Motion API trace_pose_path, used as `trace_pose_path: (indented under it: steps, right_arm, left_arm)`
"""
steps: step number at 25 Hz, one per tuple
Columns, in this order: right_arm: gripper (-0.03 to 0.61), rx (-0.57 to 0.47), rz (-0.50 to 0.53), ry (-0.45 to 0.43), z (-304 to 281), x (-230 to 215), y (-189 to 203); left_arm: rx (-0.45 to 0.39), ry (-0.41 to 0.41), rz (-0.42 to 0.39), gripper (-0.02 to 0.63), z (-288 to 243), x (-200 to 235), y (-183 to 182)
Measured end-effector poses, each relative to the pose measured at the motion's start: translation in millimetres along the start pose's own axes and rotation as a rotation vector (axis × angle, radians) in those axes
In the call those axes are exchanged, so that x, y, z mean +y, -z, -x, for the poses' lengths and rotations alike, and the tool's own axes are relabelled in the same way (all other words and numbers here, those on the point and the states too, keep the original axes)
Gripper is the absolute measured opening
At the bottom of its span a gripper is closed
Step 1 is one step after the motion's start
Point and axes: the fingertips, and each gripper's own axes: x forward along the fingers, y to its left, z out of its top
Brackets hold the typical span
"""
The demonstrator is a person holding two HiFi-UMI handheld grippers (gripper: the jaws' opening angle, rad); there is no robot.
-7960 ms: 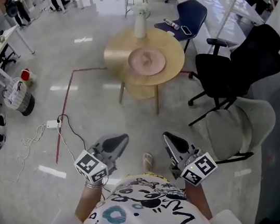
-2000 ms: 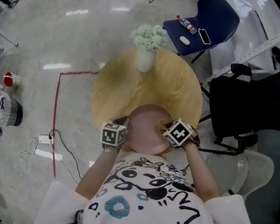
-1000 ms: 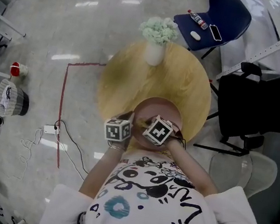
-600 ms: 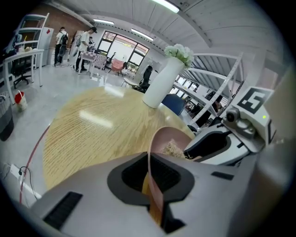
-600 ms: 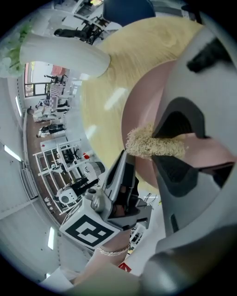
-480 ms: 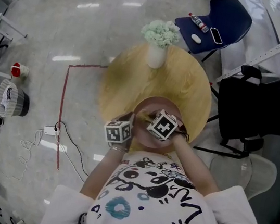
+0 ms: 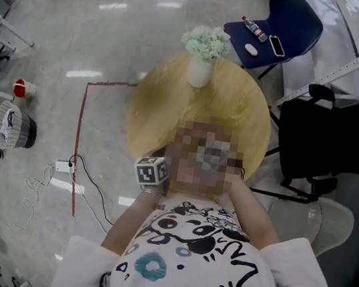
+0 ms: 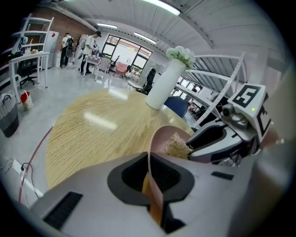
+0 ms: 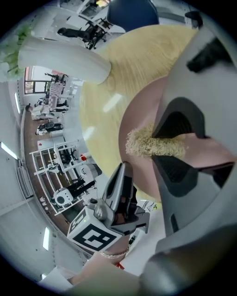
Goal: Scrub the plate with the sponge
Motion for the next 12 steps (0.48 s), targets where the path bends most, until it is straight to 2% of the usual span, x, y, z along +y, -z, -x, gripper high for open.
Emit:
trace_pose_path:
  steps: [5,12]
  right_arm:
    - [0.123,-0.001,-0.039,0.057,8,-25,2]
    - [0.123,0.003,-0.127,0.089,28,-43,38]
  left_arm:
    - [-0.01,-0.007,0.029,0.026,-1,0,0]
    - [-0.035,-0.008,0.064,0.026,-2,2,0]
